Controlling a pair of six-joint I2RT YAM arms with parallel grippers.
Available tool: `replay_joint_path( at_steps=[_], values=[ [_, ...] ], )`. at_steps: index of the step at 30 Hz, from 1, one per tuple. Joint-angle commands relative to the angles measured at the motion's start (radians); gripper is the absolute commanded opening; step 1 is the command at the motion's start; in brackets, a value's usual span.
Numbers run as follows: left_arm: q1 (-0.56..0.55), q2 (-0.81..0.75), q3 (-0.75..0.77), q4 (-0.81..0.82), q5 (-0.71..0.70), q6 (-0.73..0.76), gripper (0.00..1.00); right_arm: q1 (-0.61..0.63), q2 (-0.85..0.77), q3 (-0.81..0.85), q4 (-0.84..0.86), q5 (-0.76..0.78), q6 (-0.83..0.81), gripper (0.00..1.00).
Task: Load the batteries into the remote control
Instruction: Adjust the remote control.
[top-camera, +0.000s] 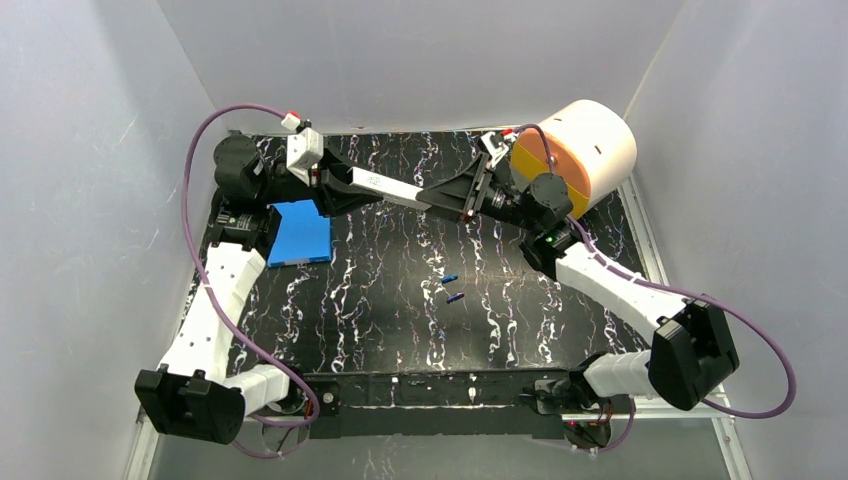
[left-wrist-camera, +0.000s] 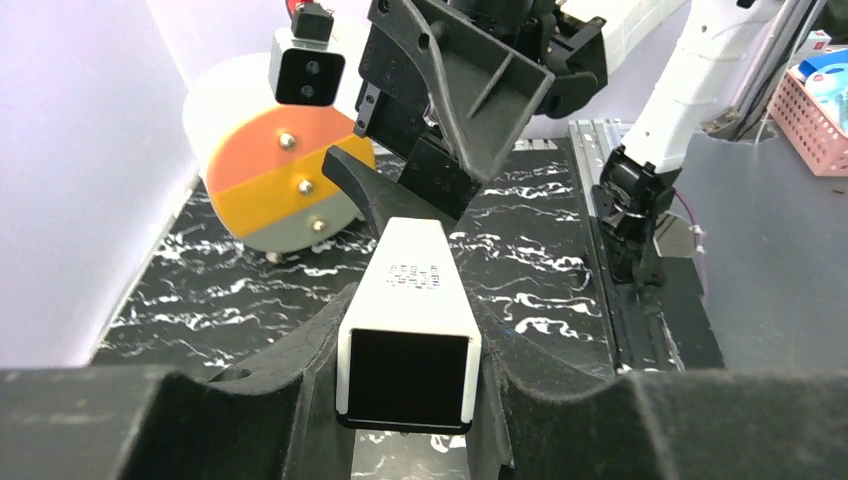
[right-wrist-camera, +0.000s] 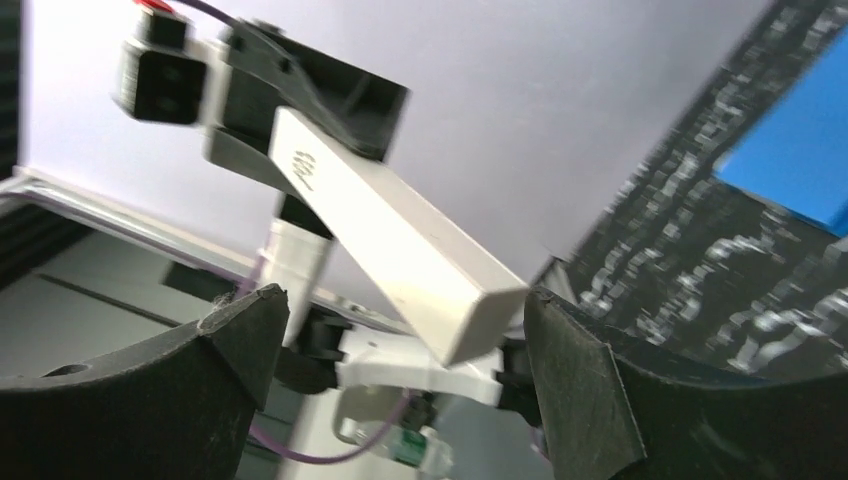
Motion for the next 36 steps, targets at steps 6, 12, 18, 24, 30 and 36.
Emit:
replay_joint_path(
  at_steps=[6,12,18,24,30,36],
  values=[
    [-0.021,-0.008,-0.087,0.669,-0.110,-0.467,0.00,0.052,0.137,0.110,0.528,0.046,0.433,0.76],
    [-0.021,0.057,-0.089,0.846,-0.093,-0.676,0.00,0.063,0.138,0.134,0.523,0.050,0.438,0.63],
    [-0.021,0.061,-0.105,0.944,-0.060,-0.756,0.00,0.063,0.137,0.123,0.548,0.078,0.462,0.57],
    [-0.019,0.063,-0.108,1.040,-0.039,-0.811,0.00,0.062,0.150,0.125,0.560,0.085,0.494,0.62],
    [-0.018,0.073,-0.093,1.065,-0.023,-0.844,0.00,0.061,0.136,0.096,0.512,0.095,0.469,0.48],
    [-0.001,0.077,-0.089,1.062,-0.022,-0.850,0.00,0.056,0.124,0.076,0.520,0.092,0.468,0.28]
  ],
)
